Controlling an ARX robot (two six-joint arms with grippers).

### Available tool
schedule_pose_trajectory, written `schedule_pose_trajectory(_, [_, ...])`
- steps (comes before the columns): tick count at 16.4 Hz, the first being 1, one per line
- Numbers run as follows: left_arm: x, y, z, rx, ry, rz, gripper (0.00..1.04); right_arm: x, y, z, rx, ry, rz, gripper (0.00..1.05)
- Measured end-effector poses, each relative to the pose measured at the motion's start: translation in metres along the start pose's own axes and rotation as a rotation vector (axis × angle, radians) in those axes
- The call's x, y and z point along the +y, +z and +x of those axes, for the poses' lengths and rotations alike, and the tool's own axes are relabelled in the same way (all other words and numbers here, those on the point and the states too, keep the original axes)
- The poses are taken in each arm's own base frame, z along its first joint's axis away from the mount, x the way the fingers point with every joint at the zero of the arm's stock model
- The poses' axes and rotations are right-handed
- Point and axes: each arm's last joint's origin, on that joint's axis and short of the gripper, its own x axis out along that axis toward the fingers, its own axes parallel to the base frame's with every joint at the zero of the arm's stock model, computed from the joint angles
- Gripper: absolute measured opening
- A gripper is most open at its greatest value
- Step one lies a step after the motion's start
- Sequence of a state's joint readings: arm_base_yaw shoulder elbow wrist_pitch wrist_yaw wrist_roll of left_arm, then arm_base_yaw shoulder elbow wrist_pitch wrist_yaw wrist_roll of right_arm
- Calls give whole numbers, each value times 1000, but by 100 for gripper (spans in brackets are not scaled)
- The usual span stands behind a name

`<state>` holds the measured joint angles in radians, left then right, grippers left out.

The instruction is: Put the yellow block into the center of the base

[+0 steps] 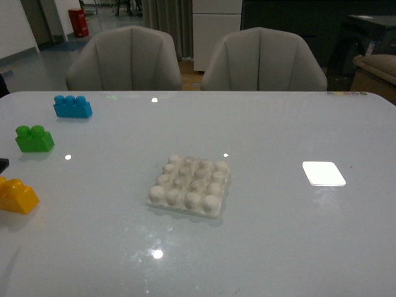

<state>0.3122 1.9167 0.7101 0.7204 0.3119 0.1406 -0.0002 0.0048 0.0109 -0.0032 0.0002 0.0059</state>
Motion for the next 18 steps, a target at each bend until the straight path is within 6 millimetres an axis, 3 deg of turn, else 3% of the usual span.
schedule_pose_trajectory(3, [4,-15,19,38,-12,-11,98,0,0,0,0,0,0,98])
schedule_pose_trajectory(7, [1,-17,21,25,-99,-38,98,0,0,0,0,0,0,98])
schedule_pose_trajectory(18, [1,-40,33,35,-76,-18,98,0,0,0,0,0,0,98])
